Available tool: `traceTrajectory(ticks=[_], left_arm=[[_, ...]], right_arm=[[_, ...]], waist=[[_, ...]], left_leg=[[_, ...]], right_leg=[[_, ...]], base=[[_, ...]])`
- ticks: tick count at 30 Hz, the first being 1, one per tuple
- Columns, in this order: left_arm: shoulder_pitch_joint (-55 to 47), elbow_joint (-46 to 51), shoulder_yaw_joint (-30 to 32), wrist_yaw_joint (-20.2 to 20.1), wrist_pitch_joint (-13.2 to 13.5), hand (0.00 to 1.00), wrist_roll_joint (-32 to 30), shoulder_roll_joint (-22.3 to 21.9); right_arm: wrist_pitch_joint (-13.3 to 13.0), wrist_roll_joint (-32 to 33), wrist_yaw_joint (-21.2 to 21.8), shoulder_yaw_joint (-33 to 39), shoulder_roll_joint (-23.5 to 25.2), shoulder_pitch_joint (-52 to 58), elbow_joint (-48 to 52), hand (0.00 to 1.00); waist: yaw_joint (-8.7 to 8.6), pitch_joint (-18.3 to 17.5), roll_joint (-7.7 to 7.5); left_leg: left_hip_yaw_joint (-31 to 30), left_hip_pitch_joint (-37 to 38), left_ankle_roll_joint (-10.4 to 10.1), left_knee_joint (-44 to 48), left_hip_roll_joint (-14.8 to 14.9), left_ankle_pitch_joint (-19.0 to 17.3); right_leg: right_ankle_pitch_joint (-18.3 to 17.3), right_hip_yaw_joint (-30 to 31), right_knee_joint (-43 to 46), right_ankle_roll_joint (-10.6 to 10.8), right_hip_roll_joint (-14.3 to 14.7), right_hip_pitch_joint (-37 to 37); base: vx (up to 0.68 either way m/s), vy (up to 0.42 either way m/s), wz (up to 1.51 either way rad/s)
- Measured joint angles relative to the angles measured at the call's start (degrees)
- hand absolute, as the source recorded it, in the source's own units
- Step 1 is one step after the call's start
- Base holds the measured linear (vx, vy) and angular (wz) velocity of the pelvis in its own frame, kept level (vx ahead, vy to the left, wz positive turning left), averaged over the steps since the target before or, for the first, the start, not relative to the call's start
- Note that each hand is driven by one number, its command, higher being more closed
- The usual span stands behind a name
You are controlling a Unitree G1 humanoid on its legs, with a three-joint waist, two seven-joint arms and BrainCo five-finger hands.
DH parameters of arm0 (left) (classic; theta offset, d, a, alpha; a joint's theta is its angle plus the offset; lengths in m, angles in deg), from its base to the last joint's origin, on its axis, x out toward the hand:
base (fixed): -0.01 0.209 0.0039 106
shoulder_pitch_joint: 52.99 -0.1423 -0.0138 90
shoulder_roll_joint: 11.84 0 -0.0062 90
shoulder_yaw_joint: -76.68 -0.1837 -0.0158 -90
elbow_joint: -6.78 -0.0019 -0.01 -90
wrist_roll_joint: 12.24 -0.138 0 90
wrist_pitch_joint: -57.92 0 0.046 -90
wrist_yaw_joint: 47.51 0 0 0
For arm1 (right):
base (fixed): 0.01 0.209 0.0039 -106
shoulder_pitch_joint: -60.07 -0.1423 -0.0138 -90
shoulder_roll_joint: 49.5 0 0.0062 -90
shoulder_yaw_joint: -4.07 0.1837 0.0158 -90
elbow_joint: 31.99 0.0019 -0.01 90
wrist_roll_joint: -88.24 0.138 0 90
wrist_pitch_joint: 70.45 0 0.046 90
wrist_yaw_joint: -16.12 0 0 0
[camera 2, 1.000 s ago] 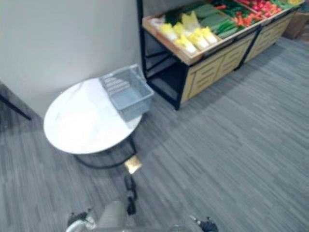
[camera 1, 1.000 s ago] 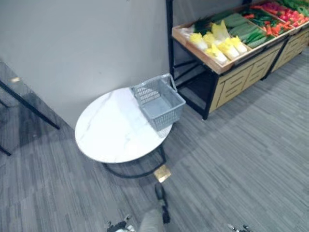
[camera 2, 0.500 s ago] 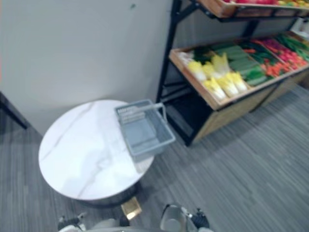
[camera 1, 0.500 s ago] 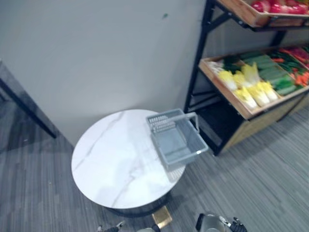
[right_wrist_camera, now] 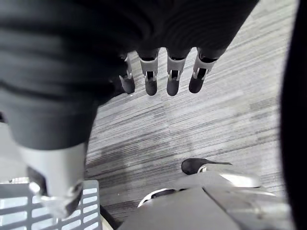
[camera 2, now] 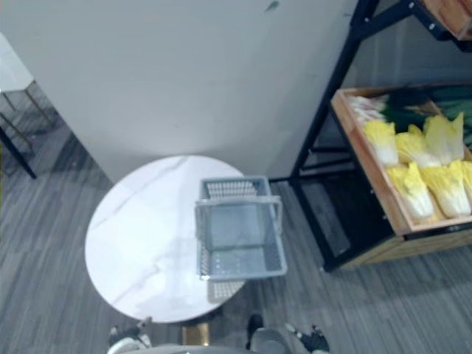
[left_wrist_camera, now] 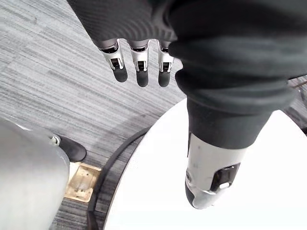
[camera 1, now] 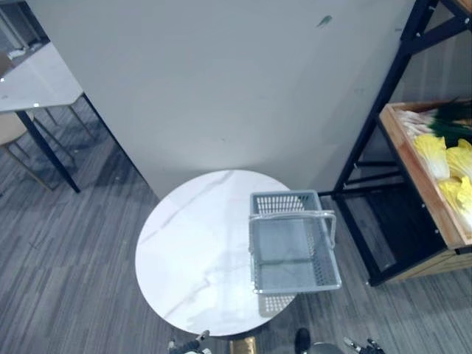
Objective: Pick vegetable in the basket
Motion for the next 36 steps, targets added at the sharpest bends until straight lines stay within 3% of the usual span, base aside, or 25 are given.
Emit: traceTrajectory(ticks=[4,8,14,17,21,25,28,32,36], left_arm=[[0.28,-0.07,-0.8,0.42,0.12,0.0,0.1,0.81],[0.37,0.09,-1.97,1.65,-0.16,0.0,0.09,1.26],[0.43,0.42,-2.52,1.56,-1.65,0.0,0.05,2.25],[0.29,0.2,-4.23,-3.02,-3.12,0.0,0.03,3.8],[0.53,0.26,-5.01,-9.85,-4.11,0.0,0.01,4.45],[0.56,0.76,-5.05,-11.68,-5.32,0.0,-0.59,4.38],[0.58,1.27,-5.0,-11.89,-5.81,0.0,-1.18,4.01],[1.1,1.48,-5.03,-11.66,-5.83,0.0,-2.91,3.69],[1.72,2.86,-5.34,-10.93,-5.62,0.0,-3.56,3.64]], right_arm=[[-0.06,0.02,-0.17,0.04,0.05,-0.14,0.06,0.0],[0.12,-1.31,-2.92,5.33,0.28,-0.19,1.22,0.0],[1.09,-7.95,-8.14,11.39,-6.39,-1.72,23.09,0.0],[3.71,-16.58,-9.34,13.05,-10.16,-5.68,35.58,0.0],[7.83,-27.48,-8.55,12.98,-13.45,-10.59,44.09,0.0],[8.27,-34.37,-5.98,6.8,-15.71,-14.04,52.94,0.0],[7.03,-35.67,-2.04,-2.07,-17.15,-17.86,55.4,0.0],[4.12,-35.91,2.66,-17.04,-17.7,-24.91,52.43,0.0],[2.12,-35.98,3.86,-23.23,-17.72,-31.31,46.51,0.0]], waist=[[0.01,0.09,-0.3],[-0.01,0.31,-0.62],[-0.54,0.31,-0.68],[-0.76,0.2,-0.83],[-0.81,-0.3,-1.44],[-0.8,-0.35,-1.55],[-0.52,-0.45,-1.99],[0.4,-0.36,-2.46],[2.64,0.04,-3.57]], left_leg=[[1.07,-2.28,-0.45,-0.02,0.31,0.79],[8.25,-2.21,0.74,-0.59,0.05,1.84],[10.84,-3.31,2.5,-3.17,-1.89,2.45],[13.3,-2.96,2.83,-3.33,-2.23,2.12],[14.37,-2.6,2.92,-3.97,-2.9,2.33],[14.5,-2.01,2.77,-4.1,-3.09,2.23],[14.09,-1.98,2.78,-4.07,-3.44,2.23],[12.49,-2.11,2.81,-3.97,-3.85,2.26],[10.86,-3.56,3.2,-3.25,-4.1,2.52]], right_leg=[[1.56,-1.68,-4.01,-0.34,0.23,0.09],[2.25,-3.63,-5.81,0.33,-1.04,2.01],[3.28,-2.38,-6.65,1.87,-2.92,-0.31],[3.57,-0.77,-6.62,2.28,-3.32,-1.41],[5.62,0.31,-6.64,2.37,-3.78,-2.12],[6.03,0.04,-6.63,1.91,-3.9,-1.92],[6.03,-0.73,-6.63,1.92,-4.35,-1.79],[6.02,-2.52,-6.62,1.94,-5.03,-0.84],[6.02,-3.93,-6.59,1.96,-5.53,-0.96]], base=[[-0.02,-0.027,0.15],[-0.07,0.043,0.27],[-0.06,0.048,-0.09],[0.0,0.033,-0.39],[0.06,0.035,-0.13],[0.09,0.032,-0.02],[0.06,0.026,0.12],[0.0,0.015,0.21],[-0.05,-0.006,0.21]])
